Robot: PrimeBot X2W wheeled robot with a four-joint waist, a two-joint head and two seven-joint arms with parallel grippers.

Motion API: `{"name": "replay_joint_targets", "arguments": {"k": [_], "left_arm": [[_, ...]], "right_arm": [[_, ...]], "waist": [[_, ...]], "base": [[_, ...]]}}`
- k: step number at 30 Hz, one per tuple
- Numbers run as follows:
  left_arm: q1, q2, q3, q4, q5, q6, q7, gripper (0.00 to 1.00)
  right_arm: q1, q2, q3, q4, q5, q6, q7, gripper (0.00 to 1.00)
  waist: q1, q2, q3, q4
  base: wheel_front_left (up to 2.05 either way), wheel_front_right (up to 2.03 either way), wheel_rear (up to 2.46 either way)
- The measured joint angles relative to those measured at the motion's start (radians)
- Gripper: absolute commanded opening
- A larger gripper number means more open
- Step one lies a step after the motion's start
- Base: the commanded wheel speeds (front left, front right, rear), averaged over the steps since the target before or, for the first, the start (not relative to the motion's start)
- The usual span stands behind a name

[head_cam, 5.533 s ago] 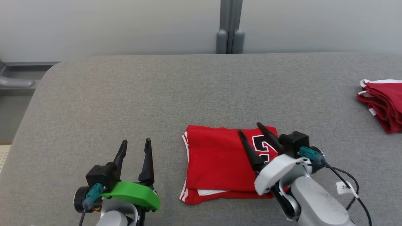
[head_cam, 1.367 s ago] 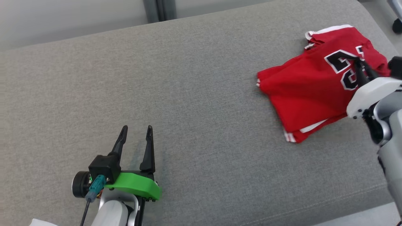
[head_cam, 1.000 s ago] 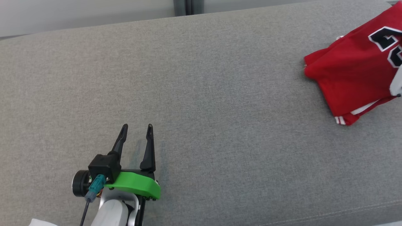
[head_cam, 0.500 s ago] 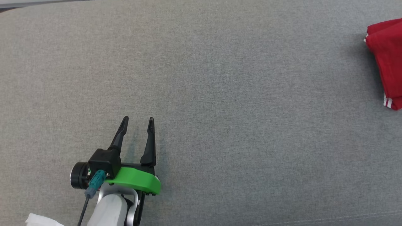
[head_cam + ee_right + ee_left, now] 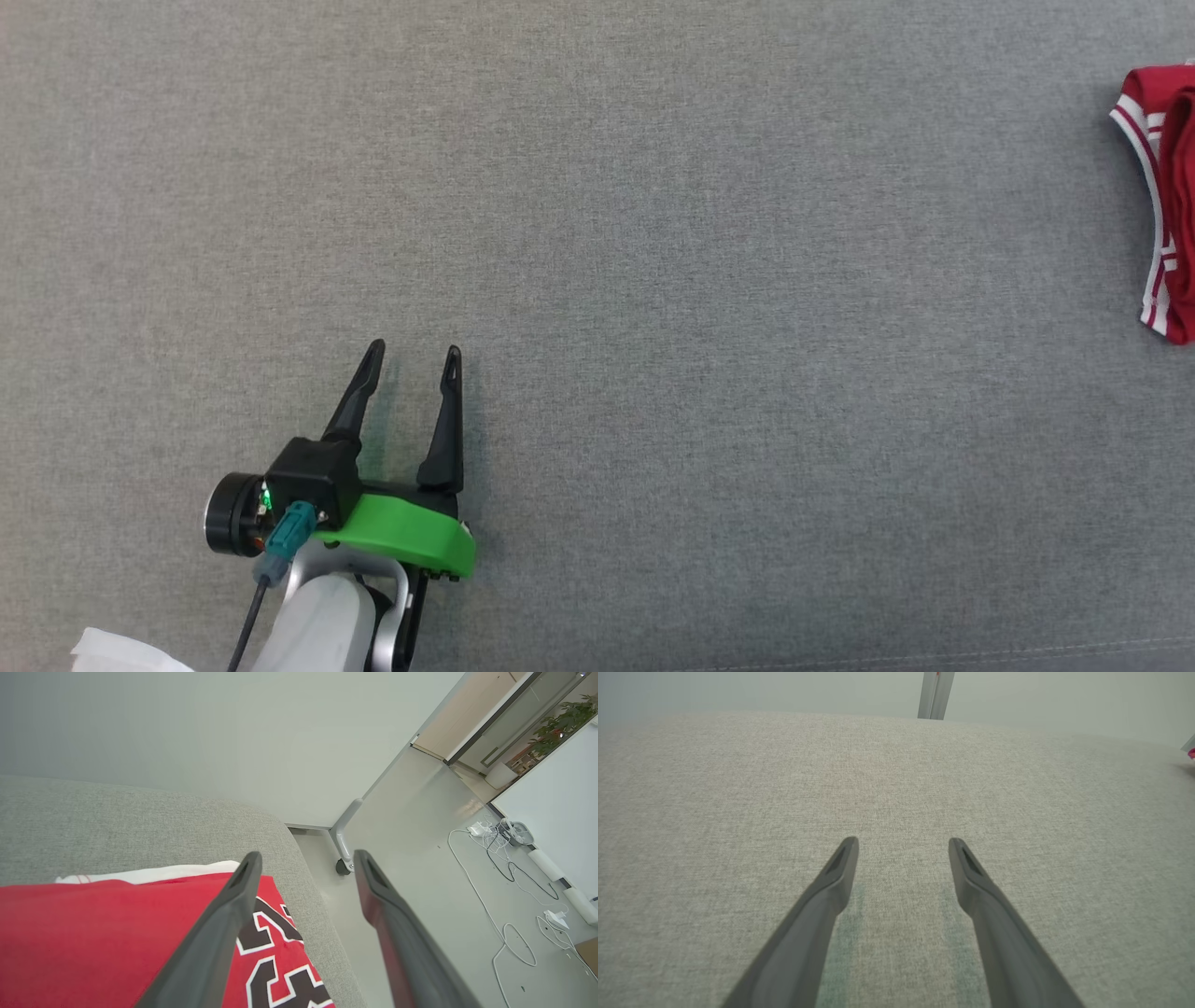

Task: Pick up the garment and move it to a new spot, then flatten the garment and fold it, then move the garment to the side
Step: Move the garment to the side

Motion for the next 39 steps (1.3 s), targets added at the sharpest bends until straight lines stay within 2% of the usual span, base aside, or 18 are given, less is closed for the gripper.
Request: {"name": "replay_joint_targets", "arguments": {"k": [6, 10, 18, 23, 28, 33, 39], "left_arm": [[0.001, 0.004, 0.0, 0.003, -0.002, 0.007, 0.004, 1.0], [0.0, 0.008, 0.006, 0.007, -0.008, 0.009, 0.004, 1.0], [-0.019, 0.006, 0.03, 0.044, -0.029, 0.019, -0.002, 1.0], [-0.016, -0.001, 0.059, 0.078, -0.05, 0.032, -0.009, 1.0], [0.011, -0.007, 0.093, 0.11, -0.07, 0.053, -0.01, 1.0], [0.056, -0.02, 0.119, 0.126, -0.079, 0.059, -0.014, 1.0], [0.113, -0.036, 0.117, 0.123, -0.076, 0.051, -0.015, 1.0]], "right_arm": [[-0.029, 0.067, -0.004, 0.035, -0.034, 0.0, -0.075, 1.0], [-0.066, 0.116, 0.041, 0.042, -0.025, 0.0, -0.115, 1.0], [-0.061, 0.241, 0.169, 0.034, 0.092, 0.0, -0.156, 1.0], [0.04, 0.327, 0.274, -0.015, 0.196, 0.0, -0.165, 1.0], [0.176, 0.398, 0.357, -0.132, 0.283, 0.0, -0.168, 1.0], [0.352, 0.447, 0.387, -0.295, 0.333, 0.0, -0.171, 1.0], [0.572, 0.516, 0.37, -0.448, 0.314, 0.0, -0.172, 1.0]], "waist": [[0.0, 0.0, -0.021, -0.018], [0.0, 0.0, -0.05, -0.032], [0.0, 0.0, -0.14, -0.055], [0.0, 0.0, -0.213, -0.067], [0.0, 0.0, -0.277, -0.079], [0.0, 0.0, -0.332, -0.086], [-0.0001, 0.0, -0.382, -0.074]], "base": [[0.0, 0.0, 0.0], [0.0, 0.0, 0.0], [0.0, 0.0, 0.0], [0.0, 0.0, 0.0], [0.0, 0.0, 0.0], [0.0, 0.0, 0.0], [0.0, 0.0, 0.0]]}}
